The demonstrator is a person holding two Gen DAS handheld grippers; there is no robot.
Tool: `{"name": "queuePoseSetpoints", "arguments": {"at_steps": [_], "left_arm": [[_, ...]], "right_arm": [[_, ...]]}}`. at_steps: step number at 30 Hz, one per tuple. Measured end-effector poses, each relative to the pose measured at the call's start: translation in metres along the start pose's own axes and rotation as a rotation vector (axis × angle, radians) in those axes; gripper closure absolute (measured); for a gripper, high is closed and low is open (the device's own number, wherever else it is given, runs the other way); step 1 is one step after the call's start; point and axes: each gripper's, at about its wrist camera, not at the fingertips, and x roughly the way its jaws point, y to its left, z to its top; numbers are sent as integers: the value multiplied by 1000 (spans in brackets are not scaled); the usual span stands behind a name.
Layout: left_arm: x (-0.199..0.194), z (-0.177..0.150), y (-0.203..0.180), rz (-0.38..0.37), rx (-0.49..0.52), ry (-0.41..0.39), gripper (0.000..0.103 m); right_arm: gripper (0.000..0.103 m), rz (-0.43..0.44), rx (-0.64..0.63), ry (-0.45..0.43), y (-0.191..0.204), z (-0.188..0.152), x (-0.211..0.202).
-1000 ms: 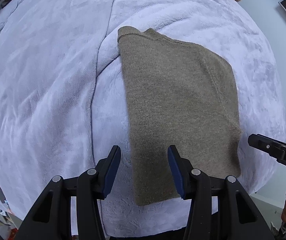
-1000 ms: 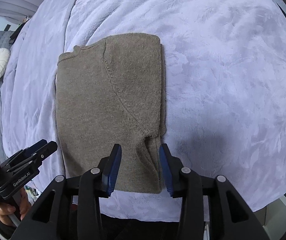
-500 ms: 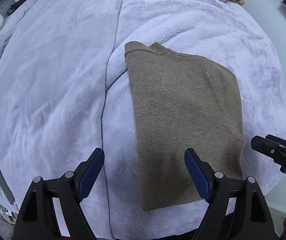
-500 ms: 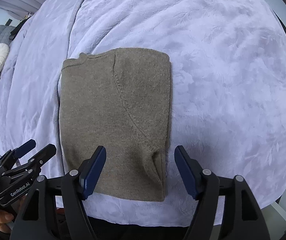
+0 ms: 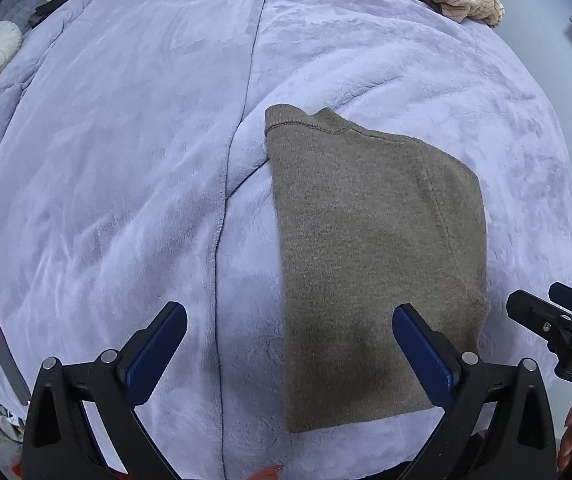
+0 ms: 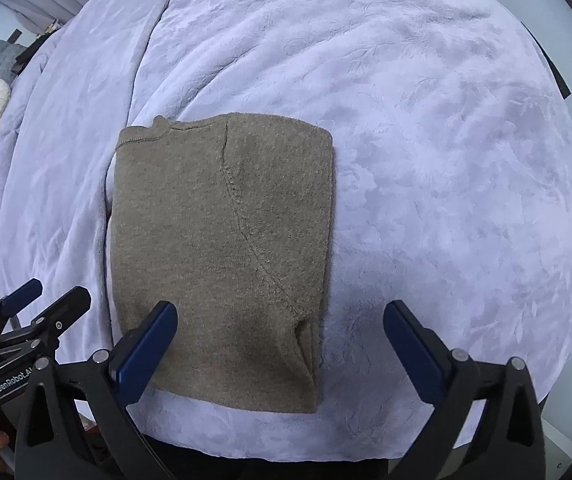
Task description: Fold small clothes
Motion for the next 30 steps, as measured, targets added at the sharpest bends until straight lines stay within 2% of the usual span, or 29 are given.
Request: {"name": "queuePoseSetpoints", "arguments": {"at_steps": [4,8,14,30], "left_arm": [[-1,0,-1,24,-9,-11,0],[-1,0,0,92,-7,-13,0],[-2,-1,2,70,-30,1,0],[-4,-2,0,77,-25,-1,0]], "right_arm": [[0,-25,-20,-16,4,2,-3],[0,-46,-30,-26,7,3,-6],[0,-57,-38,-37,12,3,-10],[0,-63,-33,-45,17,4,-15]]}}
